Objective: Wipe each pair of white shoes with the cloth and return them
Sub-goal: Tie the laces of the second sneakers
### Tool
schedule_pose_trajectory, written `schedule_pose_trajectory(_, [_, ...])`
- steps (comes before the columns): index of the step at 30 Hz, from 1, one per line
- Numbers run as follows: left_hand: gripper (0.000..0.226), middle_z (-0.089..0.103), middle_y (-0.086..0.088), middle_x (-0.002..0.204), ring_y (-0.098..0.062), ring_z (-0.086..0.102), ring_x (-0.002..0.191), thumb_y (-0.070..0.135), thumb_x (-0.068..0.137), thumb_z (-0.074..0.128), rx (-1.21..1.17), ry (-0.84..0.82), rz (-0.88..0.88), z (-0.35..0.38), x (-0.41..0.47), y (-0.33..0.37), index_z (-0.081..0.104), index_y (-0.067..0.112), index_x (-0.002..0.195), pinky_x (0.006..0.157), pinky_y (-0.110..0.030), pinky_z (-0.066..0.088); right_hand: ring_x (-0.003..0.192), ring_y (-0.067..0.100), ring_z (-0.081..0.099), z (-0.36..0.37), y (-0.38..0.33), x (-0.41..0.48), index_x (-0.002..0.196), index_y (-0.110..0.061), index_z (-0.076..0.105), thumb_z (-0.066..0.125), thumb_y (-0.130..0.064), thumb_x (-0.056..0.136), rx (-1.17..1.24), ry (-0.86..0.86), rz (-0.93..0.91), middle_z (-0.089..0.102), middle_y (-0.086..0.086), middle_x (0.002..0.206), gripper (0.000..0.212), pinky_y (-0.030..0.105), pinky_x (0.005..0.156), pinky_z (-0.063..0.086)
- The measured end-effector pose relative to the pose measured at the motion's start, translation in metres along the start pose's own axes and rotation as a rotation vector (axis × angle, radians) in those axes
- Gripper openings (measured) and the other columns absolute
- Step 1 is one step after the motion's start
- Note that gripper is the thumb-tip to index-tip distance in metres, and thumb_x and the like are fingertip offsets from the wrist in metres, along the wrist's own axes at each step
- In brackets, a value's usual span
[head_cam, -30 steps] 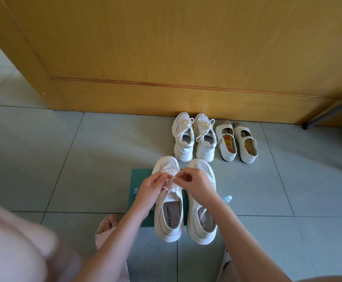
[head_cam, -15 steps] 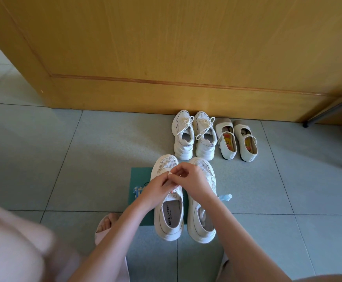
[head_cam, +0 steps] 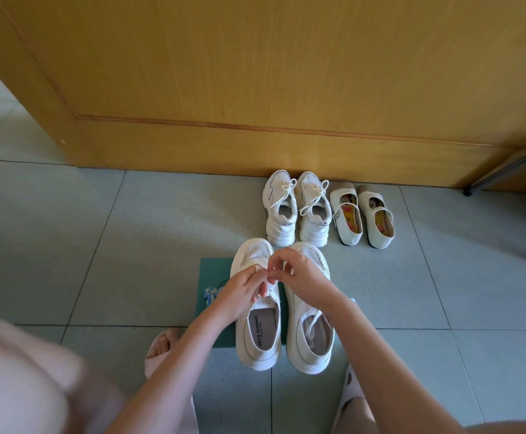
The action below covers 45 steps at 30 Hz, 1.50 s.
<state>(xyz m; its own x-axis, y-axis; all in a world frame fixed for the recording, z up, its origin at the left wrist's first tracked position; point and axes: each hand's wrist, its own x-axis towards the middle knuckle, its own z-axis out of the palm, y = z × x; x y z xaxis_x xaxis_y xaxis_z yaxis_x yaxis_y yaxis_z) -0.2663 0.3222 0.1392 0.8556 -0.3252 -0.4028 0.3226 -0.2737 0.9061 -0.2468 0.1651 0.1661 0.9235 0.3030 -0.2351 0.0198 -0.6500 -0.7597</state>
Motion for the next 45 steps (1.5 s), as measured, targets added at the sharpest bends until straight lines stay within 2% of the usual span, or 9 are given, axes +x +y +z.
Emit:
schedule_pose_trajectory(7, [0.028, 0.071, -0.007, 0.087, -0.011, 0.067, 0.081, 0.024, 0.1, 0.041, -0.301, 0.061, -0.045, -0.009, -0.008, -0.001, 0.064, 0.011, 0.109, 0.073, -0.023, 0.05, 0.076, 0.006, 0.044, 0.004, 0.003, -0.004, 0.088, -0.016, 0.05, 0.049, -0.011, 0.094, 0.04, -0.024, 0.061, 0.045, -0.004, 0.091, 0.008, 0.008, 0.069, 0.037])
schedule_pose_trajectory(12, [0.023, 0.073, -0.009, 0.094, -0.02, 0.069, 0.09, 0.025, 0.097, 0.049, -0.301, 0.091, -0.119, -0.011, -0.005, 0.001, 0.07, 0.018, 0.104, 0.085, -0.036, 0.05, 0.06, -0.002, 0.044, 0.016, -0.002, -0.017, 0.09, -0.012, 0.05, 0.048, -0.015, 0.096, 0.179, 0.053, 0.111, 0.05, -0.007, 0.079, 0.007, 0.006, 0.06, 0.035])
schedule_pose_trajectory(17, [0.018, 0.064, -0.011, 0.082, -0.017, 0.055, 0.066, 0.028, 0.08, 0.07, -0.432, 0.083, -0.227, -0.013, -0.008, -0.002, 0.075, 0.021, 0.095, 0.07, -0.034, 0.044, 0.073, -0.002, 0.047, 0.039, 0.002, -0.024, 0.087, -0.019, 0.048, 0.046, -0.018, 0.097, 0.148, 0.041, 0.127, 0.054, -0.003, 0.09, 0.01, 0.012, 0.065, 0.036])
schedule_pose_trajectory(23, [0.01, 0.069, -0.009, 0.084, -0.01, 0.064, 0.061, 0.008, 0.076, 0.075, -0.3, 0.176, -0.165, -0.011, -0.007, 0.0, 0.072, 0.013, 0.084, 0.061, -0.017, 0.054, 0.094, 0.011, 0.055, 0.051, 0.014, -0.018, 0.098, -0.022, 0.055, 0.055, -0.021, 0.092, 0.282, 0.172, 0.253, 0.057, 0.0, 0.105, 0.006, 0.017, 0.078, 0.04])
schedule_pose_trajectory(28, [0.012, 0.065, -0.023, 0.084, -0.019, 0.061, 0.071, 0.015, 0.074, 0.078, -0.074, 0.241, -0.052, -0.012, -0.008, -0.003, 0.072, 0.026, 0.074, 0.072, -0.034, 0.054, 0.102, 0.018, 0.055, 0.053, 0.019, -0.009, 0.104, -0.02, 0.066, 0.055, -0.029, 0.09, 0.263, 0.058, 0.267, 0.058, 0.004, 0.107, 0.02, 0.026, 0.087, 0.043])
schedule_pose_trajectory(32, [0.011, 0.067, 0.001, 0.073, -0.013, 0.06, 0.068, 0.024, 0.075, 0.076, 0.106, 0.313, 0.025, -0.007, -0.01, -0.006, 0.068, 0.031, 0.072, 0.068, -0.033, 0.05, 0.09, 0.015, 0.051, 0.046, 0.018, -0.01, 0.089, -0.029, 0.061, 0.057, -0.026, 0.091, 0.266, 0.036, 0.257, 0.053, 0.002, 0.098, 0.006, 0.019, 0.074, 0.036])
schedule_pose_trajectory(37, [0.006, 0.068, 0.007, 0.073, -0.008, 0.063, 0.069, 0.023, 0.077, 0.075, 0.25, 0.44, 0.147, -0.001, -0.013, -0.01, 0.069, 0.024, 0.077, 0.06, -0.028, 0.05, 0.063, 0.004, 0.044, 0.043, 0.009, -0.01, 0.067, -0.031, 0.059, 0.058, -0.019, 0.091, 0.335, 0.035, 0.195, 0.053, -0.007, 0.069, 0.027, 0.013, 0.061, 0.033])
schedule_pose_trajectory(41, [0.009, 0.067, 0.011, 0.076, -0.003, 0.063, 0.071, 0.015, 0.076, 0.077, 0.322, 0.515, 0.25, 0.001, -0.012, -0.018, 0.069, 0.019, 0.078, 0.059, -0.023, 0.051, 0.08, 0.004, 0.048, 0.045, 0.015, -0.013, 0.084, -0.027, 0.063, 0.061, -0.024, 0.088, 0.296, 0.082, 0.225, 0.057, 0.002, 0.101, 0.006, 0.014, 0.068, 0.035])
schedule_pose_trajectory(45, [0.016, 0.069, 0.009, 0.077, -0.007, 0.065, 0.071, 0.009, 0.074, 0.076, 0.248, 0.477, 0.242, 0.005, -0.008, -0.018, 0.068, 0.02, 0.081, 0.063, -0.028, 0.054, 0.082, 0.007, 0.056, 0.041, 0.015, -0.016, 0.099, -0.028, 0.059, 0.053, -0.007, 0.091, 0.361, 0.147, 0.198, 0.063, -0.005, 0.096, 0.023, 0.009, 0.068, 0.044])
